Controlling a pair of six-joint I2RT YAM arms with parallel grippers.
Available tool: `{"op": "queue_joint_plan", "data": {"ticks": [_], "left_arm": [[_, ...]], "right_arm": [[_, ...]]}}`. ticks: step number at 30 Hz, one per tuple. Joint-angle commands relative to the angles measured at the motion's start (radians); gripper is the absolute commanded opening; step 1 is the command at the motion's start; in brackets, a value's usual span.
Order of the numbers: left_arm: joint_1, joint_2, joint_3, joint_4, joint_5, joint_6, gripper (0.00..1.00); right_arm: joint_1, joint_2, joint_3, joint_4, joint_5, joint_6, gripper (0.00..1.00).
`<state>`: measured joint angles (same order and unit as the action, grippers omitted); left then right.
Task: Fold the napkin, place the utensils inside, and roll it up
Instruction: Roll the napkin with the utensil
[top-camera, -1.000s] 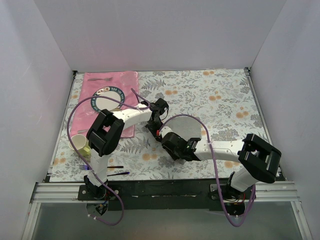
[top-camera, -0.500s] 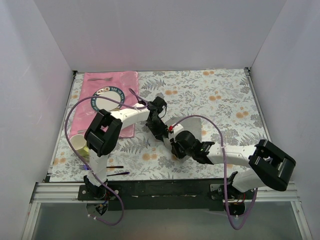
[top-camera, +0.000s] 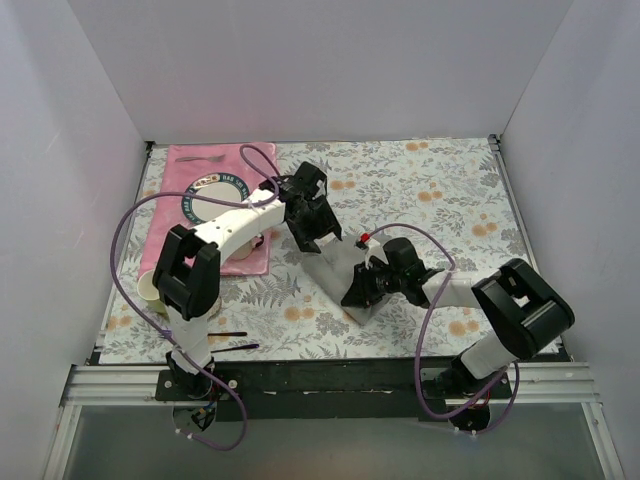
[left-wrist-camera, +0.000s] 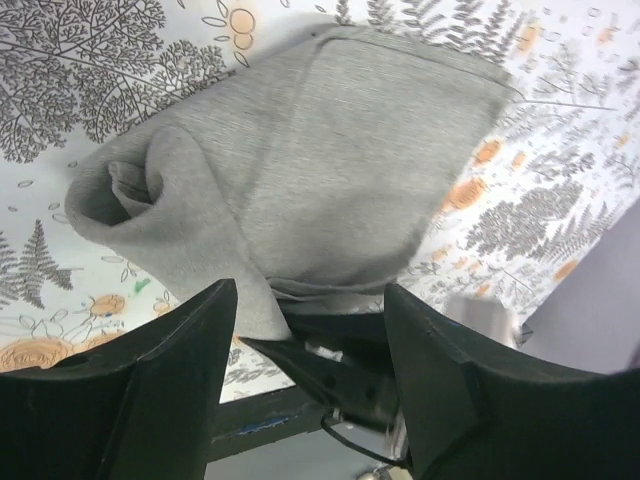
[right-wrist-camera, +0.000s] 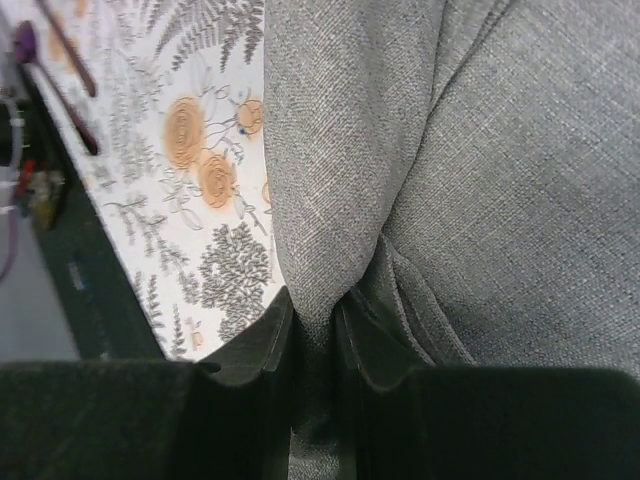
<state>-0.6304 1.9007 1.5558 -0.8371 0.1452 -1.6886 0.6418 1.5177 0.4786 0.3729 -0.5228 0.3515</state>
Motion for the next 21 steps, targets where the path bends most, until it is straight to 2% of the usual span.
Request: {"op": "queue_joint_plan", "data": {"ticks": [1, 3, 6, 12, 13, 14, 17, 21], "left_arm": [[-0.002, -0.140, 0.003, -0.042, -0.026, 0.032, 0.60], [-0.005, -0.173, -0.061, -0.031, 0.013, 0.015, 0.58], [-0.018, -0.235, -0.163, 0.021, 0.048, -0.025, 0.58], [-0.043, -0.239, -0.249, 0.079, 0.159, -0.089, 0.58], [-0.046, -0.233, -0.264, 0.066, 0.157, -0.104, 0.67], [-0.046, -0.233, -0.276, 0.059, 0.156, -0.126, 0.70], [-0.046, -0.252, -0.353, 0.079, 0.165, -0.224, 0.72], [-0.048, -0.272, -0.453, 0.191, 0.200, -0.344, 0.74]], "right_arm": [[-0.060, 0.134, -0.038, -0.131, -0.236, 0.049, 0.01], [-0.088, 0.170, -0.034, -0.123, -0.304, 0.067, 0.01], [-0.125, 0.211, -0.025, -0.135, -0.325, 0.064, 0.01], [-0.197, 0.288, 0.026, -0.205, -0.350, 0.018, 0.01], [-0.203, 0.297, 0.031, -0.215, -0.349, 0.009, 0.01], [-0.203, 0.297, 0.037, -0.219, -0.348, 0.004, 0.01], [-0.212, 0.299, 0.041, -0.206, -0.358, 0.015, 0.01], [-0.218, 0.311, 0.040, -0.177, -0.370, 0.032, 0.01]]}}
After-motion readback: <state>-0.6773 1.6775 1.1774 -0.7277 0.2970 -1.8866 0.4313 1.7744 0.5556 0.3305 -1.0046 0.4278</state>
